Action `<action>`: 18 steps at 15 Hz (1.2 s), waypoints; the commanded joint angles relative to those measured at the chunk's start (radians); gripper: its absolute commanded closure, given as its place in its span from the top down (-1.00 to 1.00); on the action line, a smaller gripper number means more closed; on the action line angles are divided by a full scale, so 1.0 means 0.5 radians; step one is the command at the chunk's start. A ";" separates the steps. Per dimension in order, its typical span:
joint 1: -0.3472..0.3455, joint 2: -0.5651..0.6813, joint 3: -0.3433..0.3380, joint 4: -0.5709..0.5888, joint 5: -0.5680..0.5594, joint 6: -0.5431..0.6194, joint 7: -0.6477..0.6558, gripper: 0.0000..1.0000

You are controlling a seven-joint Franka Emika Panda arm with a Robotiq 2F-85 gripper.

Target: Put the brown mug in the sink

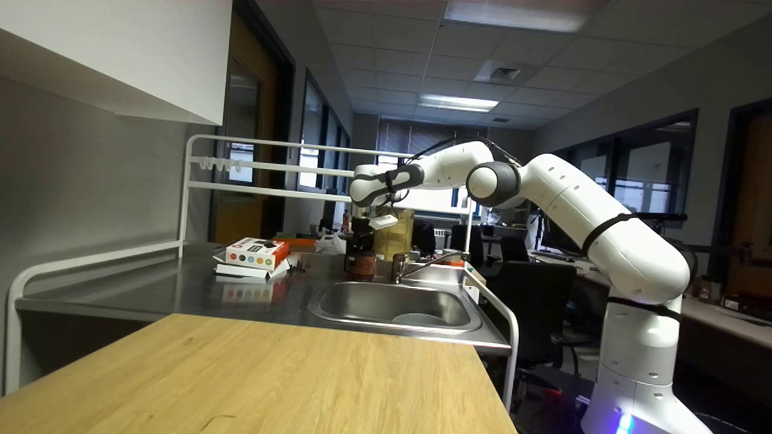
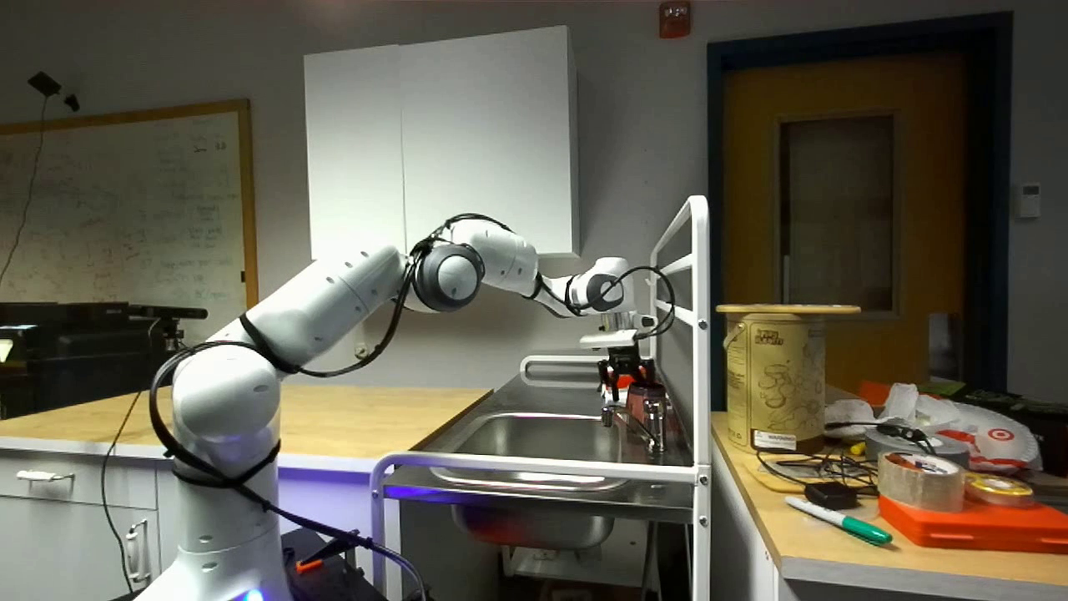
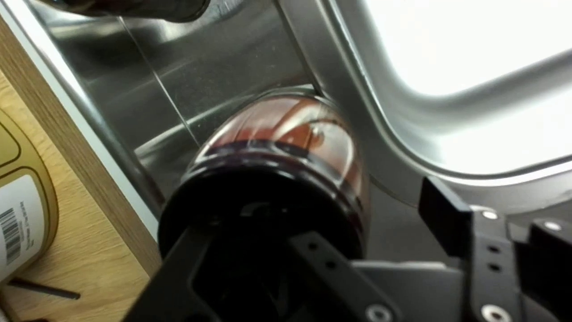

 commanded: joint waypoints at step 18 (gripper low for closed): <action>0.076 -0.109 -0.019 -0.104 -0.015 -0.054 0.253 -0.86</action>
